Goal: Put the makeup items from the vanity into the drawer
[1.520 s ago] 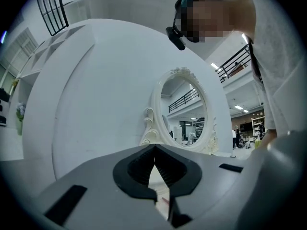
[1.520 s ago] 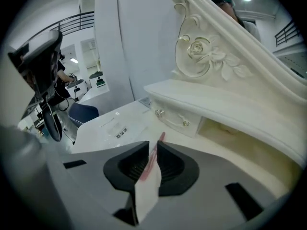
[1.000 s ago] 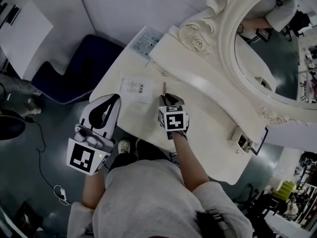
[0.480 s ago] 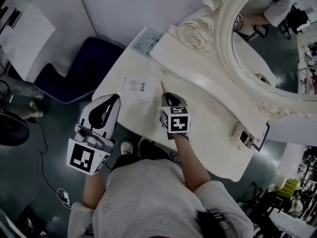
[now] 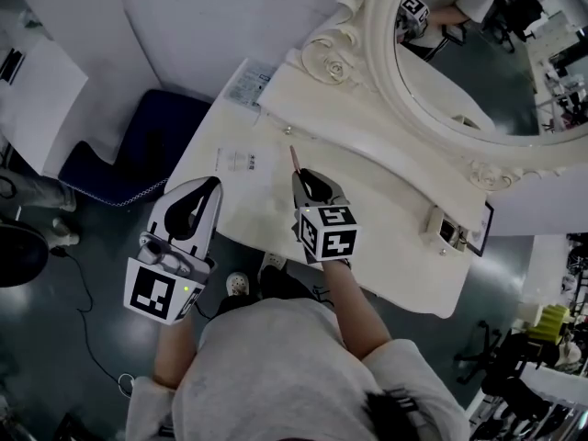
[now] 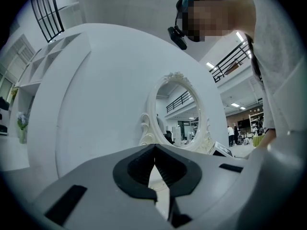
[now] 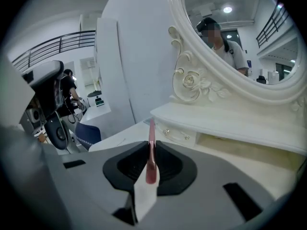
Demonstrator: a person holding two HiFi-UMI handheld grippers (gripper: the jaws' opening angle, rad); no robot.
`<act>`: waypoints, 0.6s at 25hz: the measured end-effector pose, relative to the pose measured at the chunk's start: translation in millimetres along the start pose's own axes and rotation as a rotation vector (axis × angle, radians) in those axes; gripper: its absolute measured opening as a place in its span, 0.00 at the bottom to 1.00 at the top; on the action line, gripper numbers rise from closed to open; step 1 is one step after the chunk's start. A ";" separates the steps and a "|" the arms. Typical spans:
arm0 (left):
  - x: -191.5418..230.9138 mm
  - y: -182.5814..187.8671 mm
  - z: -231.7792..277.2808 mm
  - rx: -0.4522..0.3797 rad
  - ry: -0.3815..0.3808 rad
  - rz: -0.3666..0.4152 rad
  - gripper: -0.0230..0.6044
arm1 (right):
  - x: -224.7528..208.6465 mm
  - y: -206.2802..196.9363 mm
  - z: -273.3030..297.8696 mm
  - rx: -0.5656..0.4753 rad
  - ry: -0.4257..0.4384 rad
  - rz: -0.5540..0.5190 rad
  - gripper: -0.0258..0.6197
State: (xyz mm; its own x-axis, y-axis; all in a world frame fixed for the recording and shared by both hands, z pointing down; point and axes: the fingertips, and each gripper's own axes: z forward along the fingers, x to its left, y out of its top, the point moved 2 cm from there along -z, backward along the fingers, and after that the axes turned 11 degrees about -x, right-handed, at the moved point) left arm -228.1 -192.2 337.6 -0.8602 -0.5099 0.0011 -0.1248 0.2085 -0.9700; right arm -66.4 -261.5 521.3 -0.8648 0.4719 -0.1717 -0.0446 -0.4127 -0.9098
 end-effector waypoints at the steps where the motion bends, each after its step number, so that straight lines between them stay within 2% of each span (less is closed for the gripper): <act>1: -1.7 1.2 -0.3 -0.004 -0.008 -0.002 0.06 | 2.2 4.4 -4.6 -0.025 0.005 0.002 0.13; 11: -19.8 9.6 -3.1 -0.034 -0.106 -0.017 0.06 | 18.1 36.8 -49.2 -0.212 -0.008 -0.007 0.12; 15: -27.6 7.2 -4.9 -0.018 -0.159 -0.016 0.06 | 20.3 48.6 -68.9 -0.270 -0.035 -0.006 0.13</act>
State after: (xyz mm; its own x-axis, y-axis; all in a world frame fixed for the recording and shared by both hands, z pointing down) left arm -207.6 -172.6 331.8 -0.7690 -0.6388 -0.0230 -0.1481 0.2130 -0.9657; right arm -51.7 -218.4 447.5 -0.8820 0.4444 -0.1570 0.0810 -0.1852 -0.9793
